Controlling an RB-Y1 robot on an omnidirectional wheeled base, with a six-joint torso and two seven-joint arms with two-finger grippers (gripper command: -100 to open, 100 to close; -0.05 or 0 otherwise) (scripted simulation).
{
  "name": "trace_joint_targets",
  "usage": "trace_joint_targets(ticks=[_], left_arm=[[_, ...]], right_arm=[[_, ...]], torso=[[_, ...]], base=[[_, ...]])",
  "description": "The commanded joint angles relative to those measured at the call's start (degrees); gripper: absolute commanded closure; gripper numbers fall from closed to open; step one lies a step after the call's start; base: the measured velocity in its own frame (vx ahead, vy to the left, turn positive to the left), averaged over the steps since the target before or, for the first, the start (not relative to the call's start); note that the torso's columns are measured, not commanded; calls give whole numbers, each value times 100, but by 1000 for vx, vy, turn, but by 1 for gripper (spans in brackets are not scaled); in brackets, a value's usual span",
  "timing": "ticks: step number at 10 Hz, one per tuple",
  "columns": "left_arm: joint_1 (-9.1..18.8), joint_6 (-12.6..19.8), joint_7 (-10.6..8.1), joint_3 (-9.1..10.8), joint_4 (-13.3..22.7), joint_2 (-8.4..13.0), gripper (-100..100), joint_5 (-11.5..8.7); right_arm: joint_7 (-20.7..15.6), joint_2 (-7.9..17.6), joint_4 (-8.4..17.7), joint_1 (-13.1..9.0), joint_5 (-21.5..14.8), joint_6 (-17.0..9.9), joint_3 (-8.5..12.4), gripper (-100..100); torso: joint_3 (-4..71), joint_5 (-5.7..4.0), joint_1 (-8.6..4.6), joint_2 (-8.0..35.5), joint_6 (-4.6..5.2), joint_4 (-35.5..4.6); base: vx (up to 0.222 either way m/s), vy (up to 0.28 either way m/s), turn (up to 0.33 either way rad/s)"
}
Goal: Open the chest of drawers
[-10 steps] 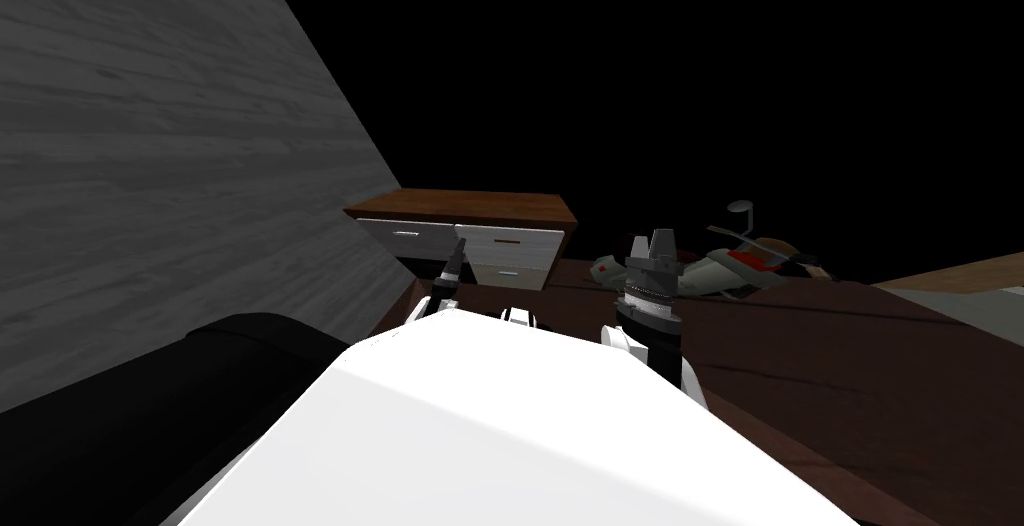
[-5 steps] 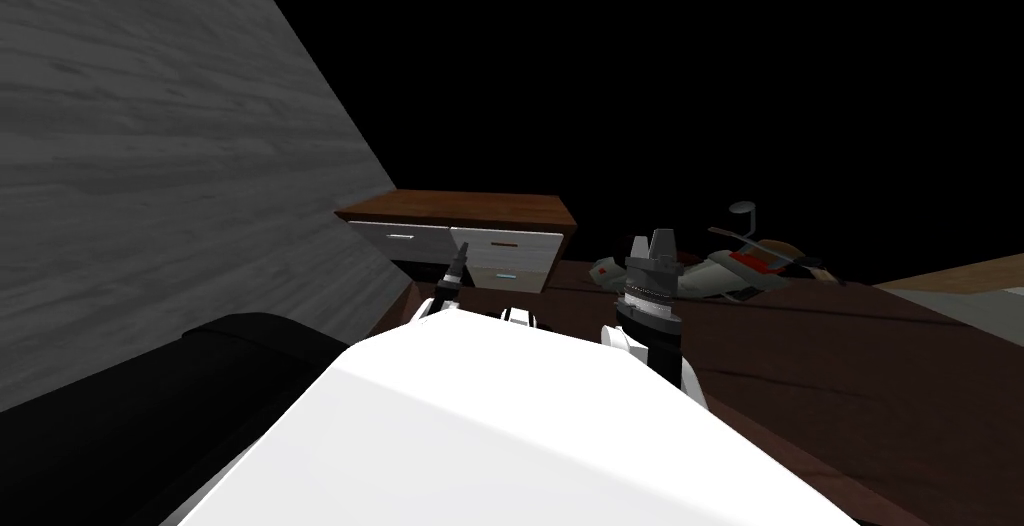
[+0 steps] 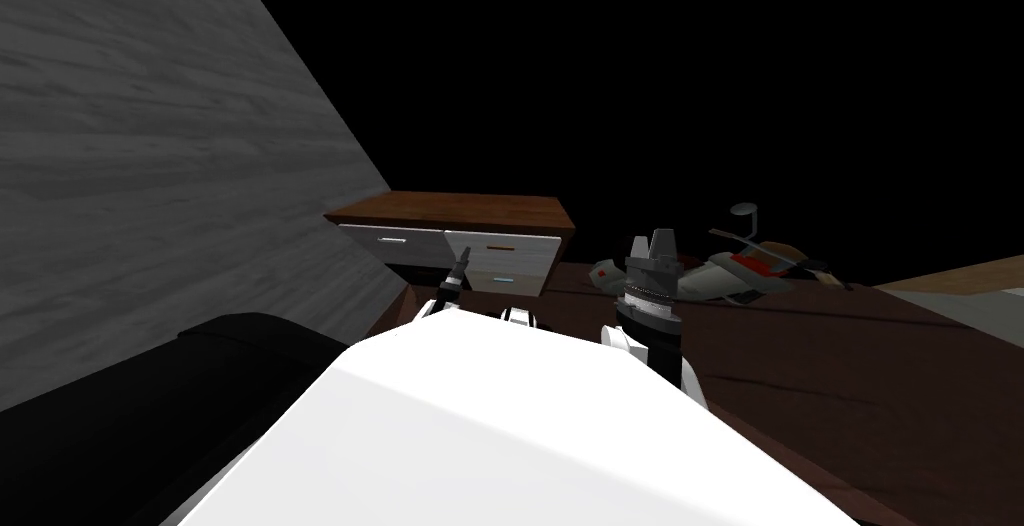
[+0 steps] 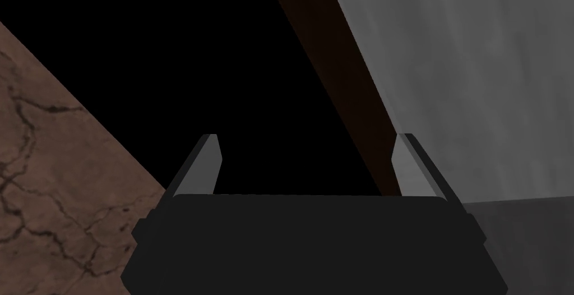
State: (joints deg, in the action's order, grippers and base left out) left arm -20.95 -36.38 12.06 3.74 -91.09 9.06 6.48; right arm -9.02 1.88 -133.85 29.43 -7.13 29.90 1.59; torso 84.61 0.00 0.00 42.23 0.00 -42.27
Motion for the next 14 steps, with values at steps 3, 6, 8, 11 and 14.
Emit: trace_joint_targets(ticks=[3, 6, 8, 11, 14], left_arm=[[193, 25, 88, 3, 676, -72, -100, 74], [277, 27, 122, 7, 970, -171, -100, 103], [351, 30, 153, 10, 1230, -314, -100, 129], [441, 31, 192, 14, 1553, -727, -100, 161], [519, 241, 159, 38, 1394, -634, -100, 148]], right_arm=[[0, 0, 0, 0, 0, 0, 0, 0], [0, 0, 0, 0, 0, 0, 0, 0], [0, 0, 0, -1, 0, 0, 0, 0], [0, 0, 0, 0, 0, 0, 0, 0], [0, 0, 0, -1, 0, 0, 0, 0]], torso=[[-4, 0, 0, 7, 0, -2], [-8, 0, 1, 13, 0, -3], [-6, 1, 3, 9, 0, -3], [0, -1, -1, 1, -1, 0], [-8, 1, 5, 11, 1, -4]], base=[[86, -25, -13], [66, -23, -6], [67, -19, -13], [81, -23, -8], [51, -9, -12]])
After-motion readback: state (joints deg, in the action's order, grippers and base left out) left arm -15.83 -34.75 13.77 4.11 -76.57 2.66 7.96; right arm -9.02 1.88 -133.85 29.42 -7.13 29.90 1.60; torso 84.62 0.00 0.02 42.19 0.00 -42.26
